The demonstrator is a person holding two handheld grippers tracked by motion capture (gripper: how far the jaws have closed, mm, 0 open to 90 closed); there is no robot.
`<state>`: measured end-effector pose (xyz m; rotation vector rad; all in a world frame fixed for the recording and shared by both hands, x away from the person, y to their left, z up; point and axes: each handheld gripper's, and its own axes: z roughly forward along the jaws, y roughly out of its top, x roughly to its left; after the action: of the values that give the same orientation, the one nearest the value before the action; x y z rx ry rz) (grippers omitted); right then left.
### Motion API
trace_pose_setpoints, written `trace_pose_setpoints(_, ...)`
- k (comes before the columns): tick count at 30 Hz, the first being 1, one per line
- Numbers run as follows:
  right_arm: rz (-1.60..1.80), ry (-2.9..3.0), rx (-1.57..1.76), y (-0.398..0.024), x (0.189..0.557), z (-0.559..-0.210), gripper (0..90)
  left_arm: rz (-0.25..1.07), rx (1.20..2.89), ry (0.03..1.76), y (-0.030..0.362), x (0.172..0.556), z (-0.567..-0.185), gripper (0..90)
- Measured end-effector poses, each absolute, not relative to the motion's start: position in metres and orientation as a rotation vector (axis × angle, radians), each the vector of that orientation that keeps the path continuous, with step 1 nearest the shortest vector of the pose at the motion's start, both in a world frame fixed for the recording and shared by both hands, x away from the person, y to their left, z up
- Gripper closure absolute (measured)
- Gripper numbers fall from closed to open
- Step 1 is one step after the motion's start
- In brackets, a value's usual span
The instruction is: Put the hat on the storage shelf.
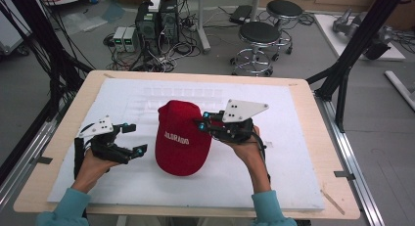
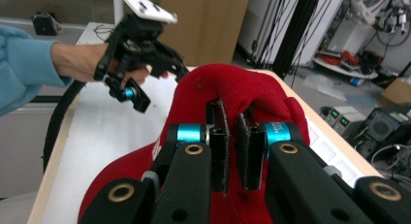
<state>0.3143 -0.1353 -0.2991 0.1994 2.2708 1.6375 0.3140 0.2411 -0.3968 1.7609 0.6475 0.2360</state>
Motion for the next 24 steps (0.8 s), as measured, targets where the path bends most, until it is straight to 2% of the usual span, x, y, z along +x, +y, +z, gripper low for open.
trace_pose_setpoints(13, 1.680, 2.245, 0.136, -0.136, 0.310, -0.293, 85.5, 0.015, 1.751, 0.630, 0.222, 0.328, -0.405, 4.9)
trace_pose_setpoints(18, 1.688, 2.239, 0.122, -0.136, 0.309, -0.293, 85.5, -0.027, 1.765, 0.606, 0.214, 0.329, -0.407, 4.9)
trace_pose_setpoints(20, 1.690, 2.238, 0.113, -0.136, 0.308, -0.292, 85.5, -0.048, 1.758, 0.594, 0.213, 0.329, -0.408, 9.0)
trace_pose_setpoints(24, 1.696, 2.236, 0.100, -0.136, 0.307, -0.292, 85.5, -0.084, 1.738, 0.585, 0.210, 0.330, -0.408, 10.8)
